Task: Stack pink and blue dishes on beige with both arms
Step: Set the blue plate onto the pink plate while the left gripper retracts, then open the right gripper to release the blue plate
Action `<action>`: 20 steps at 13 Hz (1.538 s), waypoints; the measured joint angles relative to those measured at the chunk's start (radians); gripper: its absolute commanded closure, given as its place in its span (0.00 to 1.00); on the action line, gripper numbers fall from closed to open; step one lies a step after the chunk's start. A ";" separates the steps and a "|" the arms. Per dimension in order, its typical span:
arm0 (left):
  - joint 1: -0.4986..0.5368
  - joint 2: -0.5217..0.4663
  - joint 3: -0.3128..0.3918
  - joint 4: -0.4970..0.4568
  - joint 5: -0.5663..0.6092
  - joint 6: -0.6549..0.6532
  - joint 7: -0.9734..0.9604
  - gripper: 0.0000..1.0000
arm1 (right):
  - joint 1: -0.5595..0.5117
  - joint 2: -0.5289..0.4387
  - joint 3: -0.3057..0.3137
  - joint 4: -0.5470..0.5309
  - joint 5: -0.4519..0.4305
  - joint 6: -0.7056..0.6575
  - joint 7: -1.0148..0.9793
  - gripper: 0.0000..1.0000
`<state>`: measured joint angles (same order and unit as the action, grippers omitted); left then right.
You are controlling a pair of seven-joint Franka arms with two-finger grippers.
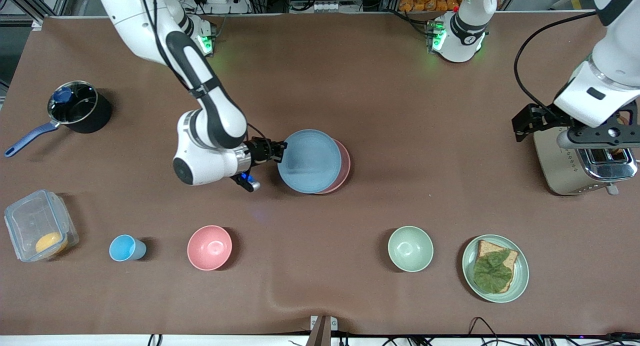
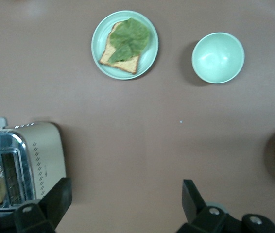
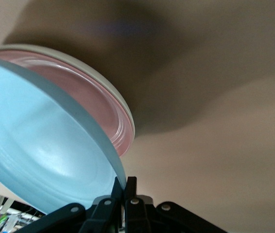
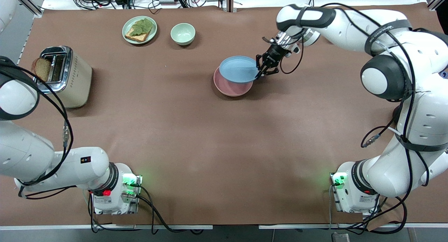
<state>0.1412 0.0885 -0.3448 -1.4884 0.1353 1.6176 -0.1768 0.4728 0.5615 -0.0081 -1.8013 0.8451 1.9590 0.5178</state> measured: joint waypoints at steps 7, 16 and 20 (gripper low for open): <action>-0.077 -0.042 0.154 0.000 -0.070 -0.027 0.000 0.00 | 0.073 -0.002 0.000 -0.049 0.015 0.123 0.037 1.00; -0.078 -0.061 0.195 -0.001 -0.146 -0.093 -0.005 0.00 | 0.071 -0.031 -0.023 -0.037 0.052 0.114 0.148 0.00; -0.080 -0.061 0.195 -0.004 -0.146 -0.097 -0.012 0.00 | -0.025 -0.106 -0.102 0.054 -0.158 -0.192 0.161 0.00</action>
<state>0.0607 0.0275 -0.1497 -1.4927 -0.0109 1.5204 -0.1886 0.4480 0.4556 -0.1099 -1.7470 0.6868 1.7671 0.6784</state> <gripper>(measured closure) 0.000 0.000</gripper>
